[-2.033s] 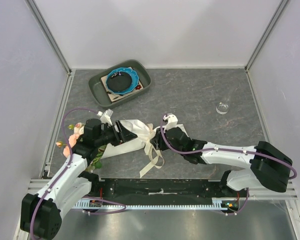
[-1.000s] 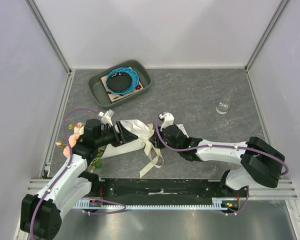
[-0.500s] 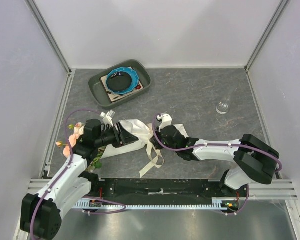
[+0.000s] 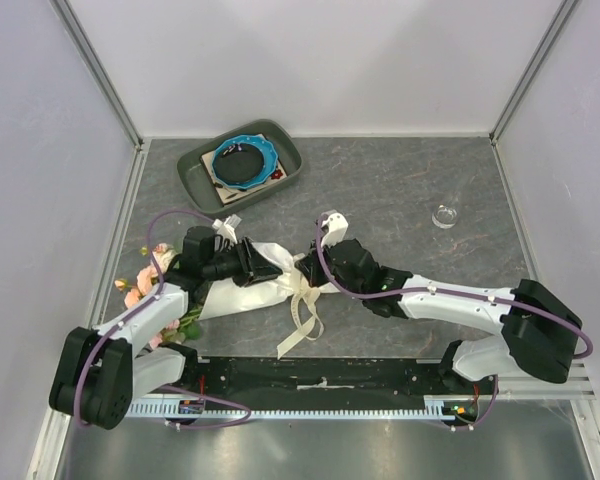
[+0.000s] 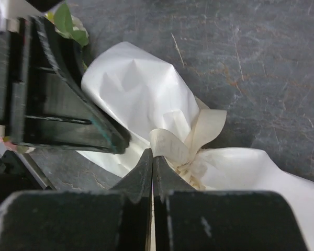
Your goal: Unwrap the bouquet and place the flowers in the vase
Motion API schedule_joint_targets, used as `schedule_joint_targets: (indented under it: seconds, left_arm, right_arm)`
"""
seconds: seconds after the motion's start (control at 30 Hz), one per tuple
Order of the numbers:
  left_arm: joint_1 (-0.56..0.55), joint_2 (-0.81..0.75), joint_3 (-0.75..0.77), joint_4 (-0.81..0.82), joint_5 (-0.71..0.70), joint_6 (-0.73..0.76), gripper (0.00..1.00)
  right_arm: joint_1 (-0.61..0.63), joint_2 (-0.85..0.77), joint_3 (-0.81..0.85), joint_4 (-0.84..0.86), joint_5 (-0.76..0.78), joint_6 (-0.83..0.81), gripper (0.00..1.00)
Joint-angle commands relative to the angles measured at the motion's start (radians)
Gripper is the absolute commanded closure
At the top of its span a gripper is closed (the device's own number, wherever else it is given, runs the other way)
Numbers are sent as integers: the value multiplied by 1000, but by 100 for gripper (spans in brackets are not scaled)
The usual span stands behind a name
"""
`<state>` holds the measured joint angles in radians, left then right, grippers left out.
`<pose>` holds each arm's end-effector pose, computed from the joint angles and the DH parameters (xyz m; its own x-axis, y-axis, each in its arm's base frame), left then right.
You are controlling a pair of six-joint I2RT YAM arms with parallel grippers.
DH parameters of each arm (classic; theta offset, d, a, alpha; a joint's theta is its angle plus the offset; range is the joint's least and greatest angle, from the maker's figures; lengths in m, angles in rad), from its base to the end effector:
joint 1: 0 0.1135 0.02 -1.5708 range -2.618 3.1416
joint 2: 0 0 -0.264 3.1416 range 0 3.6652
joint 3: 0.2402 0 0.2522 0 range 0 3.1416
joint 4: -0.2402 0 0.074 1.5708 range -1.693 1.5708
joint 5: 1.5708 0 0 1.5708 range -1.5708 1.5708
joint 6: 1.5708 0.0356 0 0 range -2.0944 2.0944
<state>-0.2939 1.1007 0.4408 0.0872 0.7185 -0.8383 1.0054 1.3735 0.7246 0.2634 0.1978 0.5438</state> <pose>0.1994 -0.0848 0.1915 -0.9027 -0.3116 -0.2968 0.1143 0.4914 -0.8634 0.1670 0.2501 0.2312 -0.5503 0.0796 -0.8312 -0.5208 0.7454 0.4162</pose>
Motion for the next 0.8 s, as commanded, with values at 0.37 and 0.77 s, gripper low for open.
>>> schedule_joint_targets:
  seconds: [0.37,0.77]
  left_arm:
    - [2,120,-97,109,-183,-41,74]
    - [1,173,-139,169,-172,-45,76]
  right_arm:
    - [-94,-13,173,17,-78,-39,100]
    - [-182,-80,407,-49,-132,-94,100]
